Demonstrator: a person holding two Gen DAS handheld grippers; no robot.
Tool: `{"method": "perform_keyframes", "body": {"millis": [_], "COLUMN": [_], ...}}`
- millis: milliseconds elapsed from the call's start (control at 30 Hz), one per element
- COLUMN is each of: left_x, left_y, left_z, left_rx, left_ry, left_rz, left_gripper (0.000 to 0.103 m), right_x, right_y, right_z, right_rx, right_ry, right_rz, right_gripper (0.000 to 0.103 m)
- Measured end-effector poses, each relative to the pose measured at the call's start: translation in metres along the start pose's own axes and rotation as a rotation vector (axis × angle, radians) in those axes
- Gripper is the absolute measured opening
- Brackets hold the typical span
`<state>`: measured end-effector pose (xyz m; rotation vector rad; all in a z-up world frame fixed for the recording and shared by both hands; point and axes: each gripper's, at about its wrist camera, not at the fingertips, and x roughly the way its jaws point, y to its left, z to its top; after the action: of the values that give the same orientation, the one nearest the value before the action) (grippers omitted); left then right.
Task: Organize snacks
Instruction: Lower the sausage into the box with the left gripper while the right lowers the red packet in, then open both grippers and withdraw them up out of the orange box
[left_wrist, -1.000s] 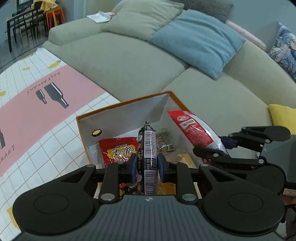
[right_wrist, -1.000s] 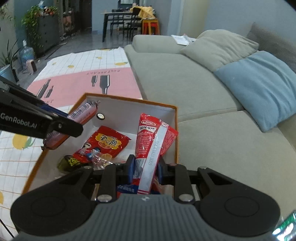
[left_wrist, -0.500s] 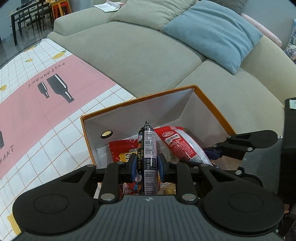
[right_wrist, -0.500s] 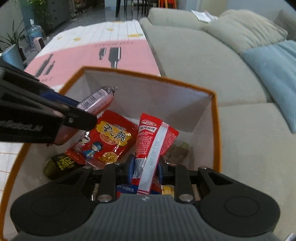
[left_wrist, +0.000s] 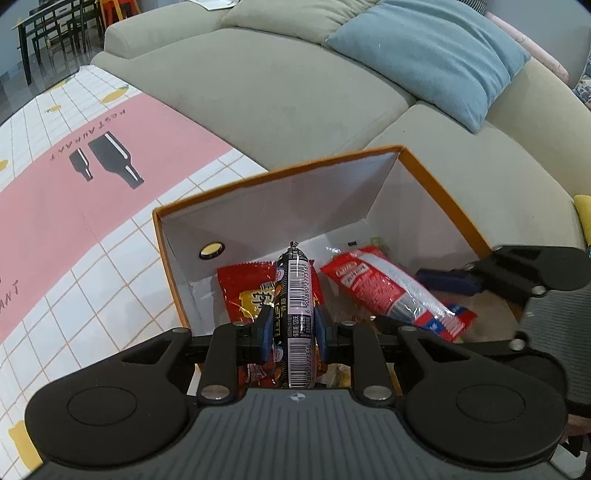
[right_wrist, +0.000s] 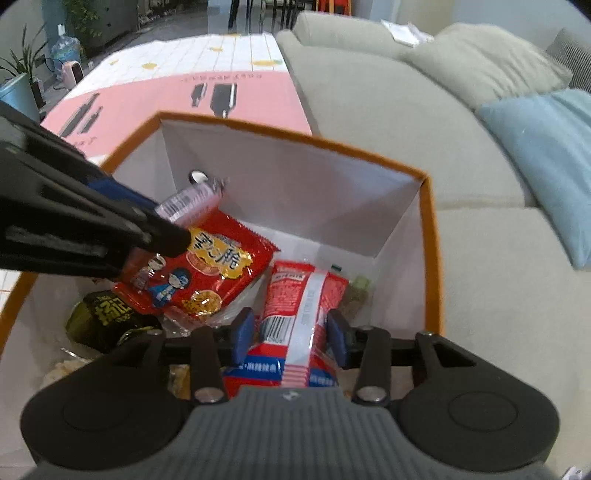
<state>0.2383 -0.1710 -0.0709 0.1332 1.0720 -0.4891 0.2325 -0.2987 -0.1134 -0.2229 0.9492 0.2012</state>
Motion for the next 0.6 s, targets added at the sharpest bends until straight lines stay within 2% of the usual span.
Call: {"method": "perform_keyframes", "body": {"millis": [67,300,367,400,433,600], "left_x": [0.001,0.001,-0.002,-0.003,-0.006,-0.034], "left_y": [-0.001,-0.003,-0.001,-0.001,0.0,-0.001], "left_z": [-0.001,-0.001,0.0,0.0,0.0,-0.002], "left_rx": [0.003,0.016,-0.003,-0.008,-0.01,-0.006], "left_ry": [0.002,0.012,0.013,0.011,0.005,-0.054], "left_rz": [-0.001,-0.012,-0.012,-0.004,0.002,-0.004], "left_gripper": [0.026,0.028,0.038,0.047,0.05,0.053], "right_x": [-0.004,-0.004,-0.006,-0.007,-0.008,-0.026], "right_y": [0.004,0.003,0.002,0.001,0.001,0.003], "right_z": [-0.001,-0.005,-0.007,-0.008,-0.006,-0.003], "right_rx": [-0.011,0.018,0.036,0.044,0.051,0.042], "right_ry": [-0.018,0.005,0.009,0.01,0.01,-0.027], "right_rz": [-0.027,-0.044,-0.048,-0.048,-0.05,-0.072], "right_gripper": [0.053,0.054,0.054,0.054,0.054,0.064]}}
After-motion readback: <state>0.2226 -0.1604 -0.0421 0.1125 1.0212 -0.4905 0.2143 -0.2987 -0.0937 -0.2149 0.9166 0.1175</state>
